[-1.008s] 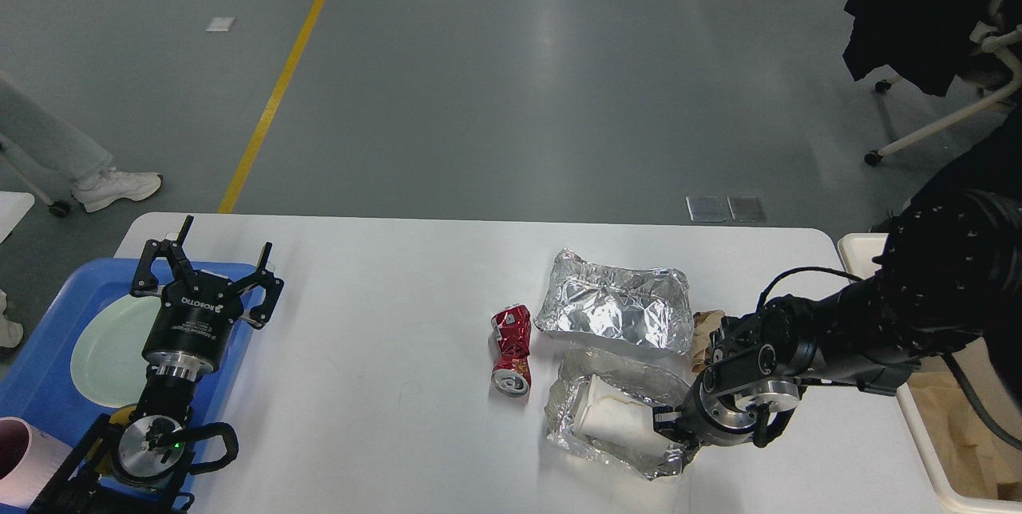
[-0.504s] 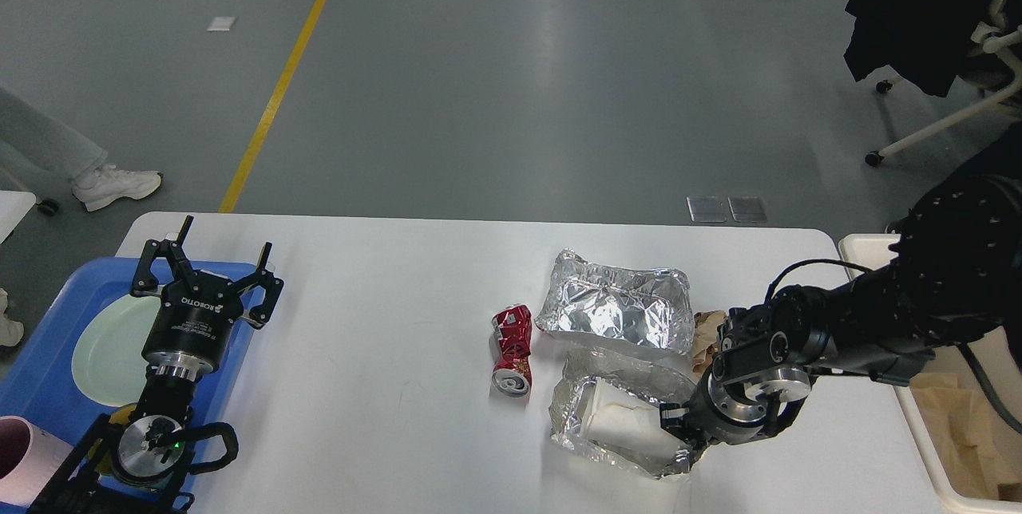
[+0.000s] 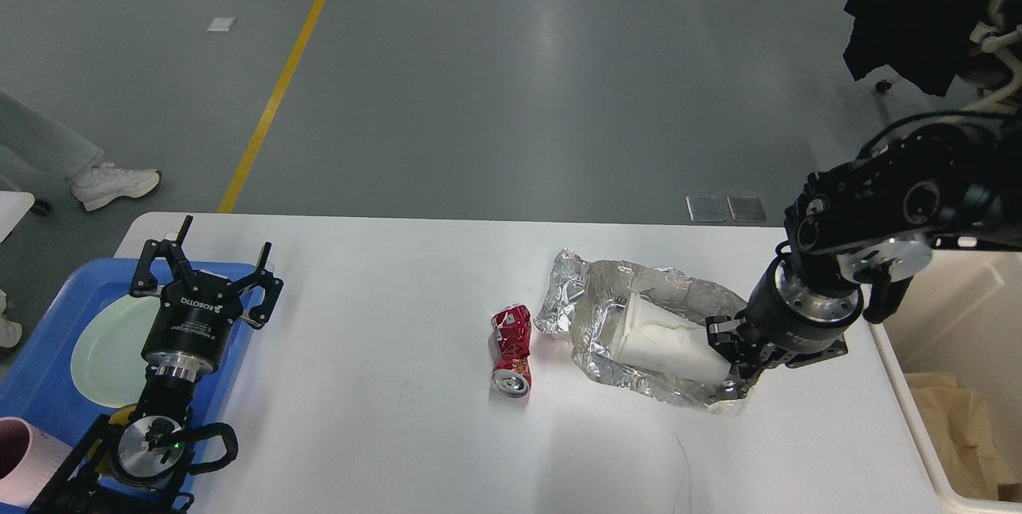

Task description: Tidy desktop

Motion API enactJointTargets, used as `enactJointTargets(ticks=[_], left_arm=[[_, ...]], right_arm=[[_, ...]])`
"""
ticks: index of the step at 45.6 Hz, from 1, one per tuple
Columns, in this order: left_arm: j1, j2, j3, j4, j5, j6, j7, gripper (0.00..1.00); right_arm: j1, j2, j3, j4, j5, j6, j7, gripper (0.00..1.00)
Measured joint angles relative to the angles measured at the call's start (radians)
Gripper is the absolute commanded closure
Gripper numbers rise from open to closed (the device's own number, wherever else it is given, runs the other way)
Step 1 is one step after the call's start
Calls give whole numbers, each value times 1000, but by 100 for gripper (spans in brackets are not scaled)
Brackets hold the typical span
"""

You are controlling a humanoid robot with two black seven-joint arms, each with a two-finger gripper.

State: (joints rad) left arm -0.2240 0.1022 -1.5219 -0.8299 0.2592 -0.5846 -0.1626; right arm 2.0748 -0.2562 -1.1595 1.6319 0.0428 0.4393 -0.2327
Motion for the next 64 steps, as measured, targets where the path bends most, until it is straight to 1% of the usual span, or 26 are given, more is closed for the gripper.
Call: enactJointTargets(ticks=[6,10,11,14,18,21,25,30,34,38,43,47,52,57,60,61,62,64], left_arm=[[0,0,0,0,0,0,0,4],[0,0,0,0,0,0,0,4],[0,0,0,0,0,0,0,4],[0,0,0,0,0,0,0,4],[0,1,0,0,0,0,0,4],[0,1,0,0,0,0,0,4],[0,1,0,0,0,0,0,4],[0,1,0,0,0,0,0,4],[0,1,0,0,0,0,0,4],[0,0,0,0,0,0,0,4],[0,0,0,0,0,0,-2,4],[0,0,0,0,0,0,-2,4],[0,0,0,0,0,0,-2,4],[0,0,0,0,0,0,-2,4],[0,0,0,0,0,0,-2,4],[0,1,0,0,0,0,-2,4],[0,1,0,0,0,0,-2,4],[0,1,0,0,0,0,-2,4]], right_arm=[[178,-40,-71,19,14,163,5,100],[267,-51,-118,39,16,211,14,100],[279,-53,-127,42,16,217,20,100],[304,-56,-157,47,16,228,58,100],[317,-52,-213,49,13,233,141,100],[321,-48,-251,49,7,234,183,100],[323,-48,-283,49,1,234,201,100],[320,-56,-320,43,-1,233,205,100],[296,-88,-368,17,-2,222,205,100],[242,-158,-400,-39,-15,219,203,100],[133,-262,-418,-149,-80,219,201,100],[18,-356,-412,-263,-126,220,200,100],[-134,-436,-390,-423,-141,220,200,100],[-328,-490,-312,-587,-142,209,200,100],[-453,-519,-234,-668,-140,182,200,100],[-498,-529,-198,-694,-140,165,200,100],[-572,-545,-137,-730,-140,127,201,100],[-647,-559,-79,-758,-140,78,200,100]])
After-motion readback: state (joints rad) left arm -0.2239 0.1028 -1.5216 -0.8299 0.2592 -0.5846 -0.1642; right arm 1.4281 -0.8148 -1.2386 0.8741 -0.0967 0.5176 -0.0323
